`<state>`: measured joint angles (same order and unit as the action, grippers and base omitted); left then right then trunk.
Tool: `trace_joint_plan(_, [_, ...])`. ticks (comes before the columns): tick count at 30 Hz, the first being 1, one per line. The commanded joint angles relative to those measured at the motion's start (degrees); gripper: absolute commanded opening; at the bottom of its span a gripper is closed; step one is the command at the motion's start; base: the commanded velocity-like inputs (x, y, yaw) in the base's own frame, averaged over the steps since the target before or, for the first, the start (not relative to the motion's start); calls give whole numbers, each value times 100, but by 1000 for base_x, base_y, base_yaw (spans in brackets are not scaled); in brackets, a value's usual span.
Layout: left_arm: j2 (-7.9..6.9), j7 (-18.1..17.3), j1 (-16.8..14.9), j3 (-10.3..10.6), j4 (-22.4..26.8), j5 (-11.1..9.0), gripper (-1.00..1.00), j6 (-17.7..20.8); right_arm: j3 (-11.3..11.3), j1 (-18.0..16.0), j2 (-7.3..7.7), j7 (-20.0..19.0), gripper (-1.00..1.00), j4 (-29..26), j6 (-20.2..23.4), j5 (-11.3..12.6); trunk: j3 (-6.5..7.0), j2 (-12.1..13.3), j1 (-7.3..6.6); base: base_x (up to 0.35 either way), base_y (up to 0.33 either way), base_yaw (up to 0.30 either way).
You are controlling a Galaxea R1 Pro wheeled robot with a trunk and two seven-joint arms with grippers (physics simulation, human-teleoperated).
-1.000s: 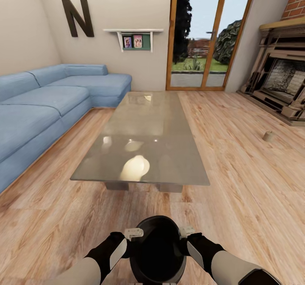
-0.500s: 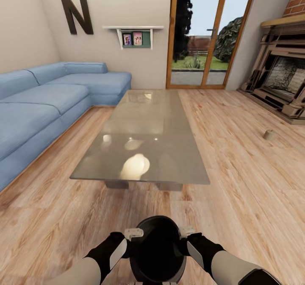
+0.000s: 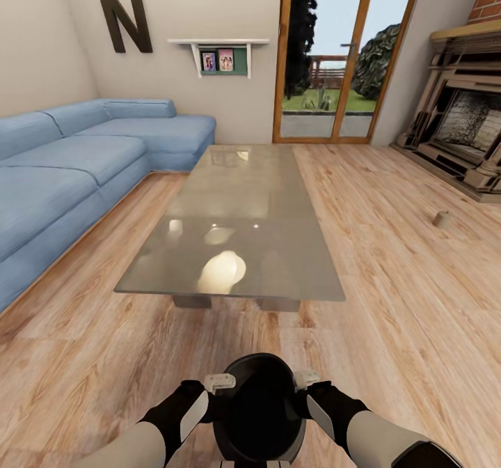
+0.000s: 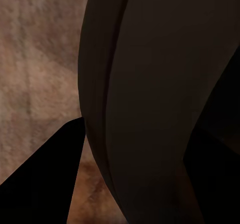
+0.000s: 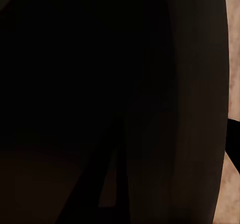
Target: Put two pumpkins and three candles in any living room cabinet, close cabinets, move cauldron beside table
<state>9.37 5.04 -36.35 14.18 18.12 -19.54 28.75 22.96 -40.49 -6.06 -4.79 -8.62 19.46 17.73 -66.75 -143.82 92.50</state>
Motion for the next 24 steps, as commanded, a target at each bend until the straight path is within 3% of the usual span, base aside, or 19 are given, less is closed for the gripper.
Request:
trace_joint_plan(1, [-6, 40, 5, -35, 14, -6, -100, 29, 42, 6, 9, -13, -100, 27, 5, 64, -7, 1, 28, 0, 0, 0])
trace_joint_plan(22, [-6, 38, 5, -38, 16, 0, -100, 27, 24, 6, 9, -13, -100, 27, 5, 64, -7, 1, 28, 0, 0, 0])
trace_joint_plan(23, [-6, 37, 5, -38, 16, 0, -100, 28, 24, 6, 9, -13, 100, 27, 5, 64, -7, 1, 28, 0, 0, 0])
trace_joint_plan(24, [-6, 39, 5, -38, 16, 2, -100, 27, 19, 6, 9, -13, 100, 27, 5, 64, -7, 1, 28, 0, 0, 0])
